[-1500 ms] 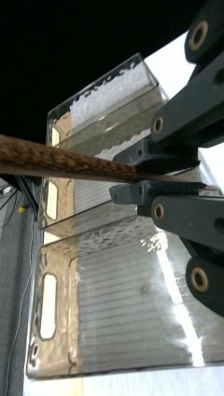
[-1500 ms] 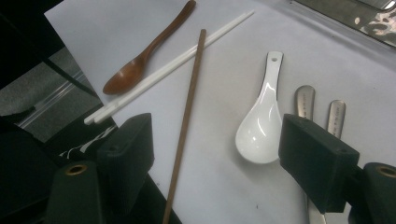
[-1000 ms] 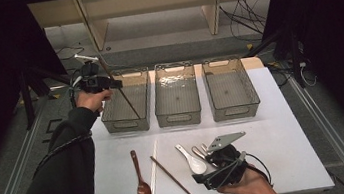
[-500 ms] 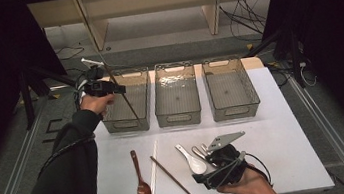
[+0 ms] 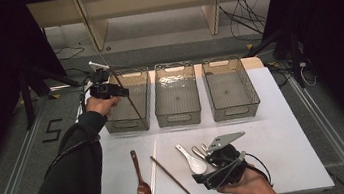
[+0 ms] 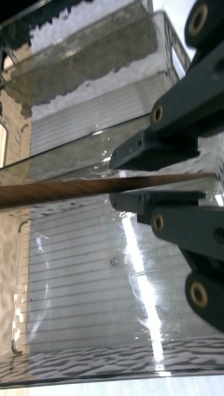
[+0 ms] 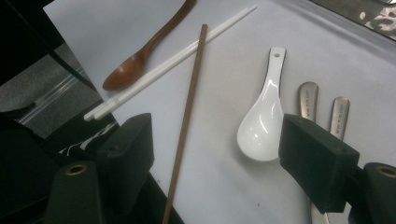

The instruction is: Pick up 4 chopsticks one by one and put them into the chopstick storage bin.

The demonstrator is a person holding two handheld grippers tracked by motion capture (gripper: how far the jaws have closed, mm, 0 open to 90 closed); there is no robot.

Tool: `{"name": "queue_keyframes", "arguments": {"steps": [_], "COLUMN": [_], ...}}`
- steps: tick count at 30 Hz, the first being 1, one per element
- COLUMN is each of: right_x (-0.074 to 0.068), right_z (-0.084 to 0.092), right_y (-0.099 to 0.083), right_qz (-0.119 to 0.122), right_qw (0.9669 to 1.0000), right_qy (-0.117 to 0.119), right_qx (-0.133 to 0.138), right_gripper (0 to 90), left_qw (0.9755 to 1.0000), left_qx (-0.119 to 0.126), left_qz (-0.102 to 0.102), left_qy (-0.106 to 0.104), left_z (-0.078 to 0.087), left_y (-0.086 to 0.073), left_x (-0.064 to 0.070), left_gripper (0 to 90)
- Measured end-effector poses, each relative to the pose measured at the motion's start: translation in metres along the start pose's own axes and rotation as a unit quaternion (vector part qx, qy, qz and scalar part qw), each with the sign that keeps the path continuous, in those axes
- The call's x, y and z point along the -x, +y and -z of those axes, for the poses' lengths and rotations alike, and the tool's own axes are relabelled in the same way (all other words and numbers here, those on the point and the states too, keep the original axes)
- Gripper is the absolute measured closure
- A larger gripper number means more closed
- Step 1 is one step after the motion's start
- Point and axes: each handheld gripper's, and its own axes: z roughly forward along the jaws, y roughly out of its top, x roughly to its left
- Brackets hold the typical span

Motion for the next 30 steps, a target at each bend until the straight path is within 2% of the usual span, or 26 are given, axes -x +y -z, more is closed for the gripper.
{"name": "queue_keyframes", "arguments": {"steps": [6,11,15,19,22,25,26,30], "right_x": [0.0,0.0,0.0,-0.004,-0.009,-0.014,-0.015,-0.018], "right_z": [0.001,0.001,-0.001,-0.005,-0.01,-0.017,-0.019,-0.029], "right_y": [0.0,0.0,0.0,0.001,0.003,0.004,0.004,0.005], "right_qz": [-0.002,-0.002,0.0,0.003,0.011,0.019,0.027,0.029], "right_qw": [1.0,1.0,1.0,0.9998,0.9993,0.9986,0.998,0.9971], "right_qy": [0.0,-0.002,-0.005,-0.013,-0.017,-0.023,-0.024,-0.03], "right_qx": [0.0,-0.001,-0.004,-0.017,-0.032,-0.044,-0.051,-0.064], "right_gripper": [27.2,27.2,27.2,27.8,29.0,30.7,31.1,32.3], "left_qw": [1.0,0.9997,0.9982,0.9955,0.9933,0.991,0.9905,0.9878], "left_qx": [-0.002,0.009,0.019,0.034,0.05,0.054,0.054,0.062], "left_qz": [-0.008,-0.019,-0.049,-0.075,-0.086,-0.104,-0.107,-0.123], "left_qy": [0.005,-0.015,-0.029,-0.046,-0.059,-0.064,-0.067,-0.073], "left_z": [0.0,0.012,0.027,0.045,0.058,0.065,0.067,0.073], "left_y": [0.001,-0.003,-0.012,-0.028,-0.046,-0.067,-0.073,-0.091], "left_x": [0.005,0.014,0.026,0.037,0.043,0.048,0.049,0.051], "left_gripper": [56.9,39.1,29.5,23.5,21.3,19.3,18.9,17.4]}}
